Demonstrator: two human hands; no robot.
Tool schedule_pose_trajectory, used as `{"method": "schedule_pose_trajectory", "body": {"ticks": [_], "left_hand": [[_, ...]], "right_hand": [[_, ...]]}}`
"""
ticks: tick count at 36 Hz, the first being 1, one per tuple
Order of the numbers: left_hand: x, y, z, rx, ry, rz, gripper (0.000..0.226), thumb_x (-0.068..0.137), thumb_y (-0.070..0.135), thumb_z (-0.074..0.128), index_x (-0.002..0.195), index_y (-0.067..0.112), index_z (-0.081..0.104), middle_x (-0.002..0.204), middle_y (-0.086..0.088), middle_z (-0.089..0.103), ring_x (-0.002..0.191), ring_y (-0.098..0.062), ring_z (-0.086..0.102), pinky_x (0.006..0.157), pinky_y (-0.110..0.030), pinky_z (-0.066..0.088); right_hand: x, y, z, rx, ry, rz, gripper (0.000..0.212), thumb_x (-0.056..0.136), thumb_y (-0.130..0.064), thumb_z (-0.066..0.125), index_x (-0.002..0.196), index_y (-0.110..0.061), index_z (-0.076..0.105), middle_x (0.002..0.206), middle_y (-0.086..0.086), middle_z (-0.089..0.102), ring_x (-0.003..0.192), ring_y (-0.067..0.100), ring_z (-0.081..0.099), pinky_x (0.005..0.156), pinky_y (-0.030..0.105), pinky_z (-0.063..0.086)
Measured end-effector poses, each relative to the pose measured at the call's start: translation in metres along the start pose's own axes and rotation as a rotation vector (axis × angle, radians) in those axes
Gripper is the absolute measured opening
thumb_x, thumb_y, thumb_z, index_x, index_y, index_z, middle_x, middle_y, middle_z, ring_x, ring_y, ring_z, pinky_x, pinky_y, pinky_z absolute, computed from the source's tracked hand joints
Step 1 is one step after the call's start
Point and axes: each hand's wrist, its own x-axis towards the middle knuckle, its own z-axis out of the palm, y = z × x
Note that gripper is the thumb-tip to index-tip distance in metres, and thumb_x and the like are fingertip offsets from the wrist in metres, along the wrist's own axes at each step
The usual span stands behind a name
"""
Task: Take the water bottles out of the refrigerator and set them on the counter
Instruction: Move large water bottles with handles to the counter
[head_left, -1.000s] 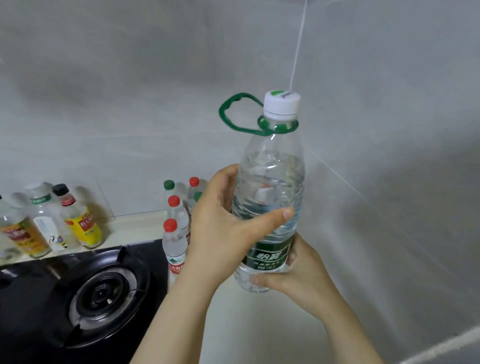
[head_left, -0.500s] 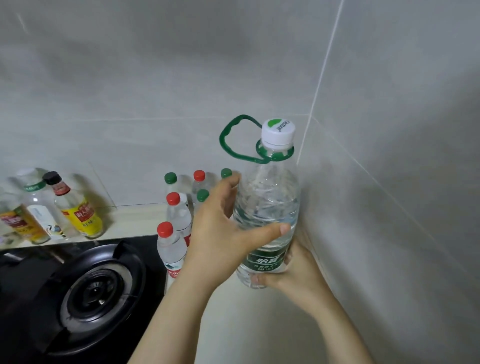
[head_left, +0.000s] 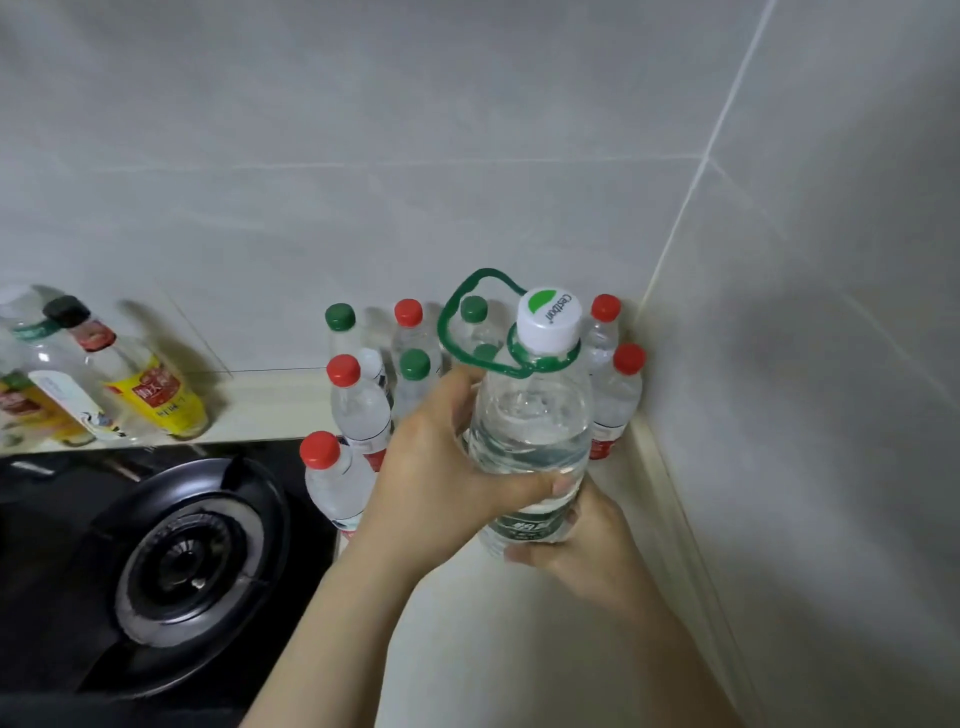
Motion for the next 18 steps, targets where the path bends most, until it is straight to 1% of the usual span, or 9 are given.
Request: {"method": "schedule_pose_trajectory", "body": {"ticks": [3, 7, 9, 12, 13, 15, 17, 18], "left_hand": [[0.006, -0.009, 0.002, 0.045, -0.019, -0.014, 0.076, 0.051, 0.036, 0.092, 0.115, 0.041, 0.052, 0.110, 0.028, 0.065, 0.105, 0.007, 0.061, 0.089, -0.021, 0.051], [0.014, -0.020, 0.003, 0.090, -0.052, -0.036, 0.076, 0.052, 0.035, 0.092, 0.117, 0.039, 0.053, 0.108, 0.029, 0.065, 0.103, 0.010, 0.060, 0.084, -0.012, 0.049], [0.018, -0.025, 0.004, 0.112, -0.062, -0.037, 0.078, 0.051, 0.036, 0.092, 0.119, 0.038, 0.053, 0.109, 0.027, 0.066, 0.103, 0.009, 0.060, 0.085, -0.013, 0.050], [0.024, -0.031, 0.007, 0.130, -0.067, -0.055, 0.082, 0.047, 0.046, 0.088, 0.120, 0.038, 0.052, 0.110, 0.025, 0.066, 0.105, 0.006, 0.061, 0.089, -0.023, 0.052], [0.026, -0.033, 0.007, 0.138, -0.065, -0.062, 0.082, 0.045, 0.049, 0.085, 0.120, 0.038, 0.053, 0.109, 0.026, 0.066, 0.104, 0.007, 0.061, 0.089, -0.023, 0.052], [0.029, -0.036, 0.008, 0.172, -0.064, -0.071, 0.080, 0.045, 0.051, 0.085, 0.118, 0.039, 0.054, 0.105, 0.028, 0.066, 0.101, 0.010, 0.059, 0.085, -0.015, 0.050], [0.031, -0.038, 0.008, 0.204, -0.069, -0.080, 0.078, 0.048, 0.044, 0.089, 0.117, 0.040, 0.053, 0.101, 0.031, 0.064, 0.098, 0.013, 0.057, 0.078, -0.003, 0.044], [0.032, -0.039, 0.008, 0.213, -0.072, -0.084, 0.077, 0.049, 0.040, 0.090, 0.117, 0.040, 0.053, 0.100, 0.032, 0.063, 0.097, 0.015, 0.056, 0.075, 0.000, 0.042]], "right_hand": [[0.006, 0.010, 0.005, 0.003, 0.011, -0.002, 0.080, 0.046, -0.018, 0.093, 0.106, -0.051, 0.050, 0.103, -0.025, 0.069, 0.099, -0.002, 0.066, 0.088, 0.031, 0.055], [0.013, 0.020, 0.010, 0.050, 0.008, 0.015, 0.078, 0.047, -0.020, 0.090, 0.106, -0.054, 0.053, 0.107, -0.022, 0.069, 0.101, 0.003, 0.066, 0.087, 0.039, 0.057], [0.015, 0.022, 0.011, 0.049, 0.008, 0.004, 0.077, 0.049, -0.019, 0.090, 0.107, -0.054, 0.053, 0.107, -0.023, 0.069, 0.101, 0.003, 0.067, 0.088, 0.039, 0.056], [0.019, 0.025, 0.012, 0.051, 0.017, 0.004, 0.076, 0.050, -0.018, 0.089, 0.113, -0.044, 0.055, 0.108, -0.021, 0.069, 0.101, 0.004, 0.067, 0.087, 0.039, 0.057], [0.021, 0.027, 0.013, 0.048, 0.021, 0.006, 0.076, 0.050, -0.018, 0.089, 0.114, -0.041, 0.056, 0.108, -0.022, 0.069, 0.101, 0.004, 0.067, 0.087, 0.039, 0.057], [0.025, 0.030, 0.015, 0.041, 0.025, 0.015, 0.075, 0.050, -0.019, 0.089, 0.114, -0.039, 0.057, 0.107, -0.022, 0.069, 0.100, 0.004, 0.067, 0.087, 0.039, 0.057], [0.029, 0.032, 0.018, 0.049, 0.026, 0.033, 0.074, 0.049, -0.020, 0.089, 0.115, -0.036, 0.058, 0.107, -0.021, 0.070, 0.100, 0.004, 0.067, 0.086, 0.039, 0.057], [0.030, 0.034, 0.019, 0.045, 0.027, 0.039, 0.073, 0.050, -0.020, 0.089, 0.115, -0.035, 0.059, 0.107, -0.021, 0.070, 0.100, 0.003, 0.067, 0.086, 0.038, 0.057]]}}
